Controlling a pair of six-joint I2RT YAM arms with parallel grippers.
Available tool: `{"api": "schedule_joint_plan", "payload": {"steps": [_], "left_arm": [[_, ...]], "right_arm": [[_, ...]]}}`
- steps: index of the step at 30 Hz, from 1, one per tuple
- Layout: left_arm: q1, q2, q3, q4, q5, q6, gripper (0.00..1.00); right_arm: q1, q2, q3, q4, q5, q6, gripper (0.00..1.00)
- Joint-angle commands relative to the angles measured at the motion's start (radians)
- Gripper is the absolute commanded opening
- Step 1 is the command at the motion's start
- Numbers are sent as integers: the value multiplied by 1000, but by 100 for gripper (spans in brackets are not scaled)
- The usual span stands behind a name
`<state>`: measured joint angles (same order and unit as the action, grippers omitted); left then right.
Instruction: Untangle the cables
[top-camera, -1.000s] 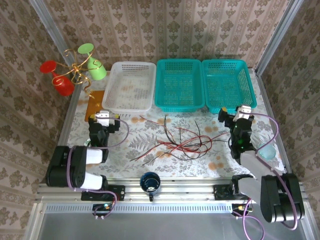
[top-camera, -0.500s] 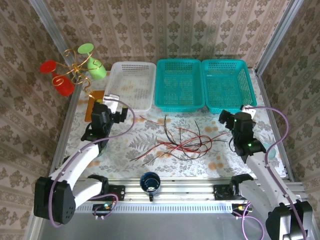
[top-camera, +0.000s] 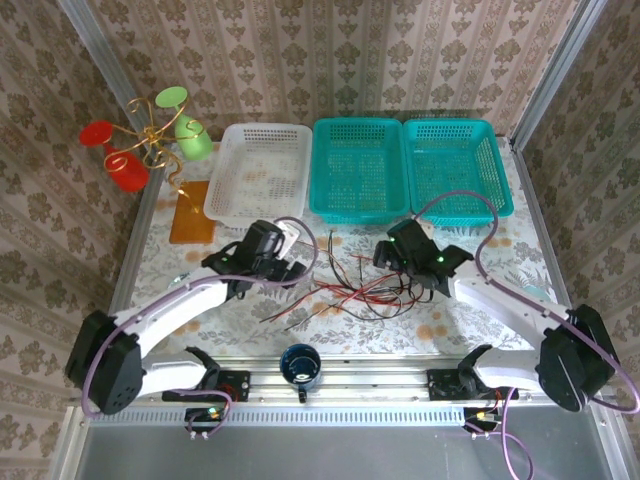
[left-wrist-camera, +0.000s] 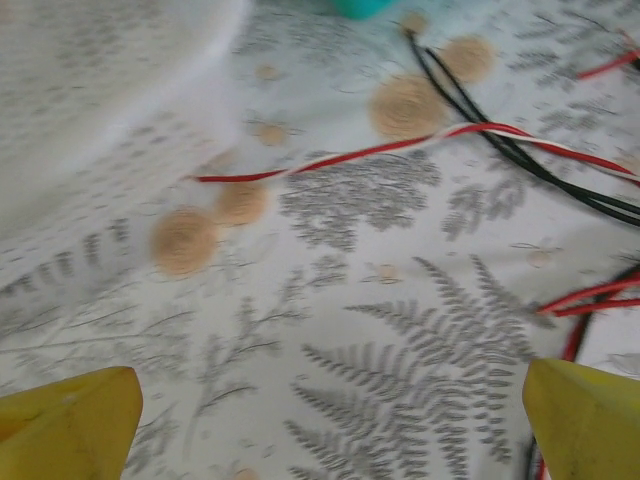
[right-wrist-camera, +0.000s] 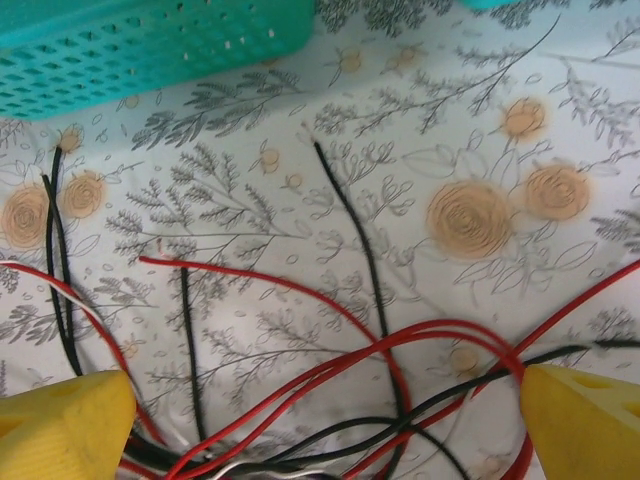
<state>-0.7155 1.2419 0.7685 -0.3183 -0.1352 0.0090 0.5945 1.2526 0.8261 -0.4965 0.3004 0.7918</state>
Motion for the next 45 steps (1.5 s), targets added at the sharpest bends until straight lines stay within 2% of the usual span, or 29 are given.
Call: {"api": "schedule_joint_plan", "payload": {"steps": [1,4,5,9,12,18,27,33,38,45], "left_arm": [[-38,68,48,6,72,-39,97],[-44,126,79,9,150,-75,95],[-44,139,90,8,209,-77,93],[-48,207,143,3,399,-128,78],[-76,280,203,-41,456,-161,67],[-184,414,324,-189,401,-178,56],[-301,536,409,-215,343,-242,40],[-322,602,463,-298,284,-241,31],[-329,604,462,-315,236,-234,30],[-335,637,474,-317,237,-221,27]], "right_arm": [[53,35,71,-151,-18,144,99],[94,38,78,-146,-67,232,96],[102,36,70,-129,-93,257,96],[102,2,21,-94,-104,318,96],[64,-21,6,-92,-102,283,95],[-115,-71,-13,-127,-190,185,96],[-288,-160,-52,-149,-242,75,98],[-322,-188,-56,-153,-273,61,98],[-329,-184,-62,-148,-279,57,98],[-331,-176,-65,-142,-291,51,99]]}}
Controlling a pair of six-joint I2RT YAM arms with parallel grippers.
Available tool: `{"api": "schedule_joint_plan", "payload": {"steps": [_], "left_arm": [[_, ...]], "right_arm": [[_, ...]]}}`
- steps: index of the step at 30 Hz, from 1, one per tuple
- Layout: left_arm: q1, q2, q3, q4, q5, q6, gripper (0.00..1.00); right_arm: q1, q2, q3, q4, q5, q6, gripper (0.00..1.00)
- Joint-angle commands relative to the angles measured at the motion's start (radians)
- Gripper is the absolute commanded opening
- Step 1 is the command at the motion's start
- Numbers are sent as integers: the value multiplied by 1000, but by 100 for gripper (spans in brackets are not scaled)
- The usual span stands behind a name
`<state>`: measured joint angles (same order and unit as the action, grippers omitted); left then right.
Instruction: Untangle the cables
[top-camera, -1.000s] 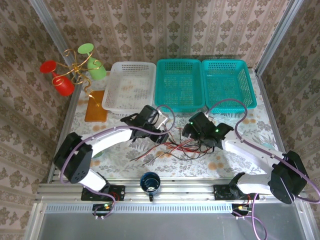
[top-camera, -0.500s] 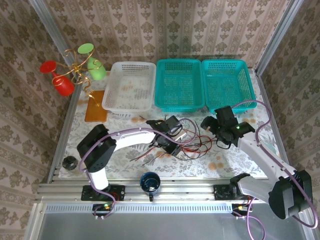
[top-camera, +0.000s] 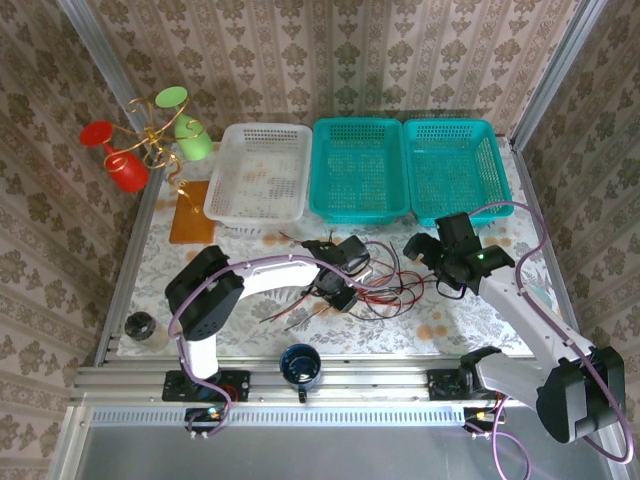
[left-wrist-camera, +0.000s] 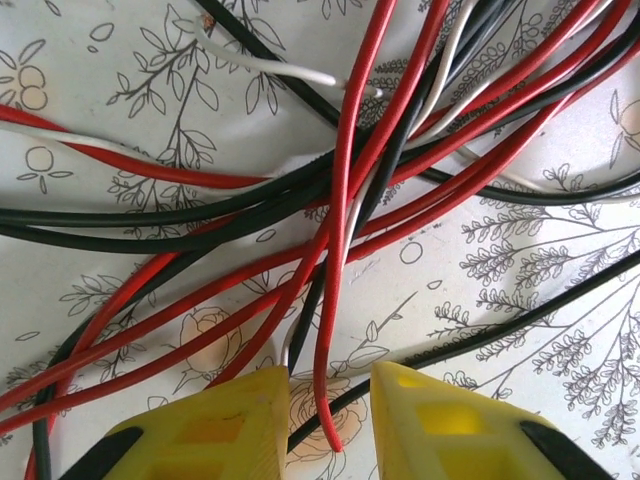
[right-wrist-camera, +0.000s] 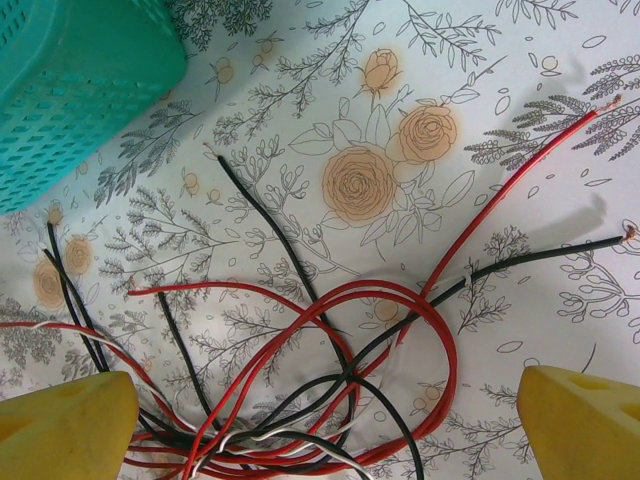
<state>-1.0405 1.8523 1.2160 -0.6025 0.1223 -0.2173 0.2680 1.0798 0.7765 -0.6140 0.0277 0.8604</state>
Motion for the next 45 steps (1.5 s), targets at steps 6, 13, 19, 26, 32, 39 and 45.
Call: {"api": "schedule_joint_plan", "payload": {"steps": [6,13,19,26,32,39,45], "left_arm": [[-14,35,37,-49,-46,18,15],[-31,-35,98,-78,-150,65,1],[-29,-100,236,-164,-257,142,0],[13,-156,388,-209,-281,226,0],[49,-184,503,-212,-241,272,0],[94,-176,562,-215,-160,275,0],[101,-174,581,-206,-121,277,0]], "right_arm": [[-5,-18,-17,-32,-16,-24,99],[-6,-39,-16,-19,-20,-42,100],[-21,-88,4,0,-33,-136,100],[-114,-108,64,30,-207,-130,100],[-121,-129,94,72,-265,-294,100],[-109,-163,89,255,-329,-650,93],[-44,-68,140,310,-382,-882,98]]}}
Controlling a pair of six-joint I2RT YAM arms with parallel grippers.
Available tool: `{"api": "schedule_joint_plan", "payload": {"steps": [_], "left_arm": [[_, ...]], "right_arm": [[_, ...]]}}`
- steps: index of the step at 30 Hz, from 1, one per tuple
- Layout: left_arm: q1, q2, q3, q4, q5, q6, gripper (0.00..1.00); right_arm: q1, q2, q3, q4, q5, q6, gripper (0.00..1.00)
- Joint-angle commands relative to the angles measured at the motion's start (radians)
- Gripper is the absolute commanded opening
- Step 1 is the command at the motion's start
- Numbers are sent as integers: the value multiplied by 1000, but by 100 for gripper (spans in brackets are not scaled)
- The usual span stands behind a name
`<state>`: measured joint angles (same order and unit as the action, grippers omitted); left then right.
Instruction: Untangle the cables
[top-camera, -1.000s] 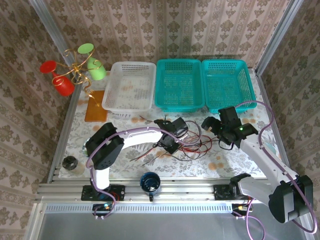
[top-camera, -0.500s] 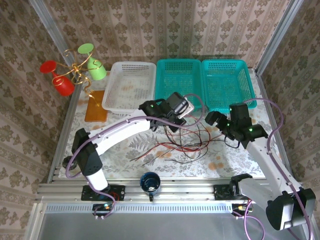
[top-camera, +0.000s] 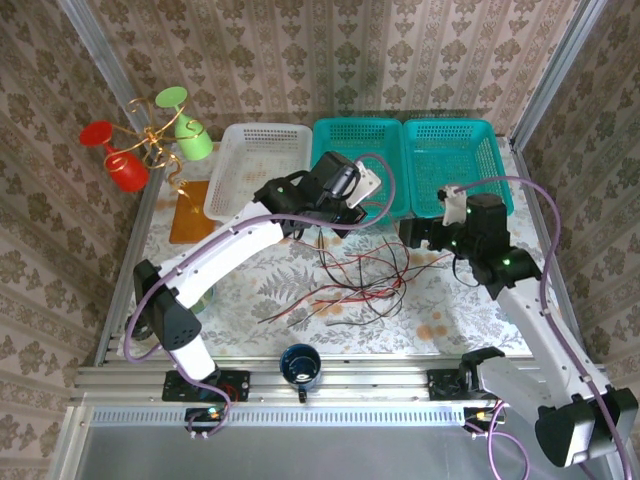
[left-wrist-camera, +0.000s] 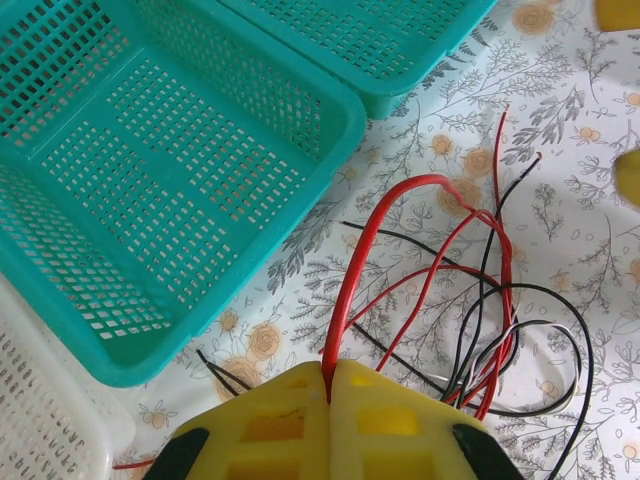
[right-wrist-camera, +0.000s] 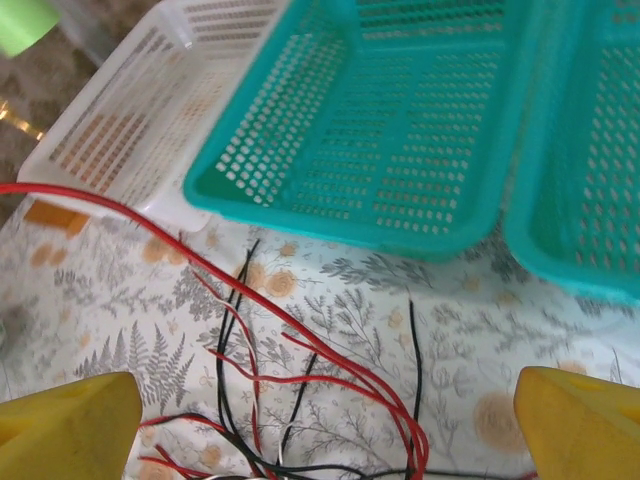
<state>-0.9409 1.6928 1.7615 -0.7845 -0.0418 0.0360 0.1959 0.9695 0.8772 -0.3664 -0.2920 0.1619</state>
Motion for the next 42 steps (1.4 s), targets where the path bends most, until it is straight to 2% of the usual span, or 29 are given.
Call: {"api": "schedule_joint_plan", "payload": {"steps": [1,5,8,10,12,14,15,18,19,20,25,31,34,42], "left_arm": [[3,-14,38,-24,49,25,0],[4,-16,52,-30,66,27,0],[9,-29,43,-12,91,21,1],[13,-34,40,-5,103,12,2],[17,-36,37,0,113,7,2],[19,-41,28,10,118,5,4],[22,-46,22,17,119,3,5],[33,-64,-4,45,129,-3,7],[36,-69,-12,54,131,-3,17],[37,-75,-17,60,131,0,37],[45,-118,-54,93,119,37,51],[77,-205,-142,154,139,58,58],[103,-239,-182,182,205,64,61],[123,-229,-232,205,265,74,68]], "right_arm": [[42,67,52,83,-74,-208,98],[79,167,110,135,-84,-257,95],[82,234,174,118,-68,-245,80],[83,259,201,108,-81,-249,62],[84,262,199,129,-97,-247,37],[84,249,183,159,-114,-259,6],[84,239,176,170,-110,-265,0],[84,206,163,187,-95,-302,0],[83,196,162,190,-91,-317,0],[83,189,164,190,-83,-330,0],[73,178,203,198,-47,-373,0],[61,191,286,237,-43,-341,0],[59,199,328,269,-52,-300,0],[59,206,455,293,-53,-230,0]]}}
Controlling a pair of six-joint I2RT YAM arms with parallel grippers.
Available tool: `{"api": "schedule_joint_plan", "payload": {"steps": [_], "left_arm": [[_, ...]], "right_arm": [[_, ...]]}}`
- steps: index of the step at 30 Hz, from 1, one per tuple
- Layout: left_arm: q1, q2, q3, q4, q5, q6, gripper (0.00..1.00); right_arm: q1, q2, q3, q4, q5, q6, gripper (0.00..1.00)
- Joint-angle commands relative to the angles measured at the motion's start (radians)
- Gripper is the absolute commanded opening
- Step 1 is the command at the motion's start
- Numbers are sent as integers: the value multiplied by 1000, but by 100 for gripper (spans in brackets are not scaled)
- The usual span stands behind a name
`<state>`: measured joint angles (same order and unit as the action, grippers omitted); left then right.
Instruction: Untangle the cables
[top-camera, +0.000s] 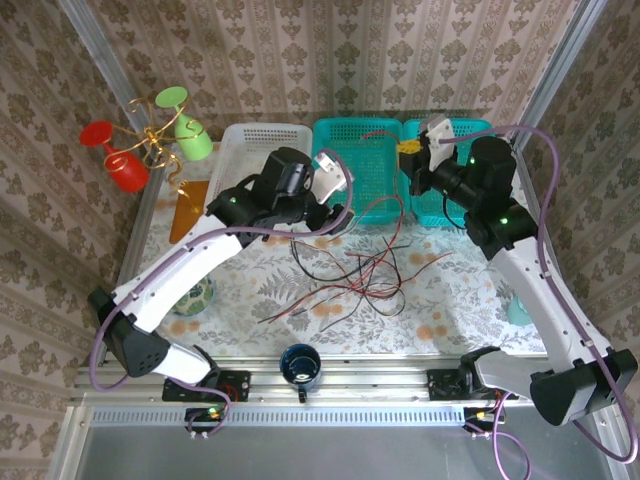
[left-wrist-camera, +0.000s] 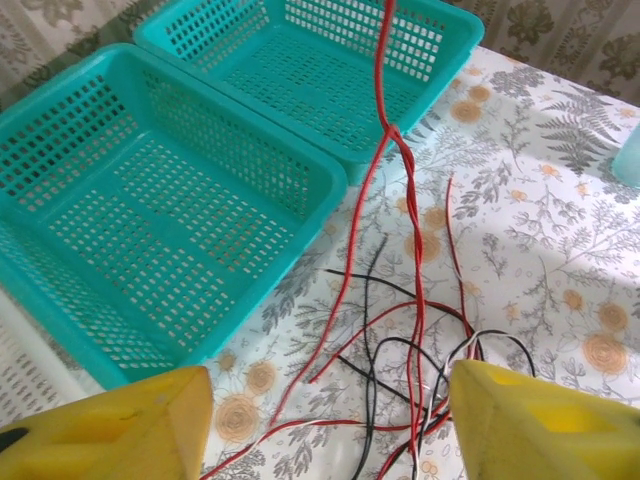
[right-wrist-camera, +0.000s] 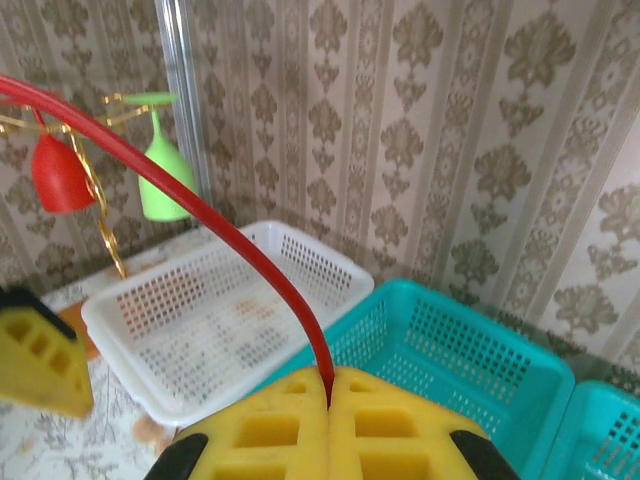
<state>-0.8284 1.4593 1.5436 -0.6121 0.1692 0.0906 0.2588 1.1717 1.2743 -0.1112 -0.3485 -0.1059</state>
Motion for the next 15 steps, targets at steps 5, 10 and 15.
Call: {"api": "schedule_joint_plan", "payload": {"steps": [5,10,15], "left_arm": [[38,43,4,74,145,2,69],[82,99,36,133,290,-44,64],[86,159,87,130,337,-35,63]], "right_arm": [[-4,2,114,28,-4,54,0],[-4,15,161,9,-53,61,0],[-4,41,213,-5,-68,66,0]]}}
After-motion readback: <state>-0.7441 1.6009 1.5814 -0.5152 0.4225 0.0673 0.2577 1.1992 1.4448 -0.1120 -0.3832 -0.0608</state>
